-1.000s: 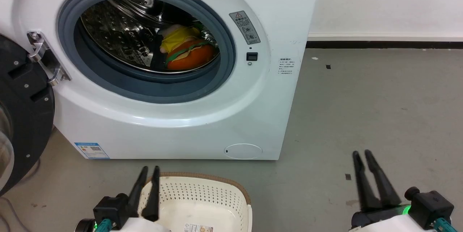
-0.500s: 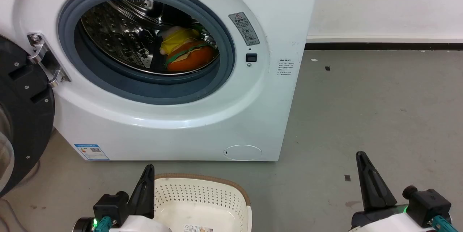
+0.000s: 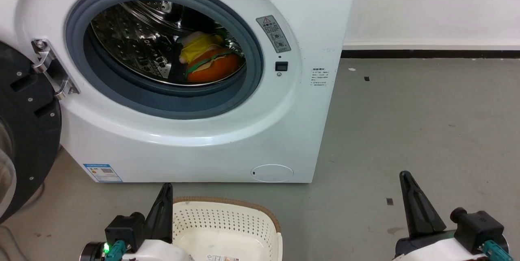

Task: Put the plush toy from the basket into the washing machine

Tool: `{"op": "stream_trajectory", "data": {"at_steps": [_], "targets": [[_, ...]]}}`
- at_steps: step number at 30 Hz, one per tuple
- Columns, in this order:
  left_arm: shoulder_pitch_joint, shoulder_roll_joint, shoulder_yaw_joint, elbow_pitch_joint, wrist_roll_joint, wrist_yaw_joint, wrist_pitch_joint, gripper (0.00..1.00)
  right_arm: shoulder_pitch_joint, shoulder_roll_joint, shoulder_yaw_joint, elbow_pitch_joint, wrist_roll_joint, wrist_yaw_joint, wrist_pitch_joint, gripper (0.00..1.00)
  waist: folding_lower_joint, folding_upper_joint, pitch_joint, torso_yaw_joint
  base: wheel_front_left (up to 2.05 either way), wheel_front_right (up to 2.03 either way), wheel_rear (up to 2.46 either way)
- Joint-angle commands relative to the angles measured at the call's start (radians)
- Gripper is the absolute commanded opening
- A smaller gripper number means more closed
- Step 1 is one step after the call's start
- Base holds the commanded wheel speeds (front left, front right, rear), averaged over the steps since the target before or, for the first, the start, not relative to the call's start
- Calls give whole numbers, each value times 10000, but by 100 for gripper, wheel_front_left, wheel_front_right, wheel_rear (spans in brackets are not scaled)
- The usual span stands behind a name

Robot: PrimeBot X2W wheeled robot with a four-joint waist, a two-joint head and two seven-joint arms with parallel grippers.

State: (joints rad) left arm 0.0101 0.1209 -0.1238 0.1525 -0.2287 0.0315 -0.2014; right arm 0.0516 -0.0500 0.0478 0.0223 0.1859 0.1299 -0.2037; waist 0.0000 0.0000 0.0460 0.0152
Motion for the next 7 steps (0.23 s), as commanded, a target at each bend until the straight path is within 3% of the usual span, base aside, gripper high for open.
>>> {"op": "stream_trajectory", "data": {"at_steps": [1,7], "targets": [[-24,-39,50,-103,123,-51,77,0,-113,-1,-29,-45,-124,2,84,0,0,0,-9,-3,0,0,0],[-29,-81,125,-193,260,-67,199,0,-138,-1,-57,-56,-234,2,207,0,0,0,-37,-12,0,0,0]]}}
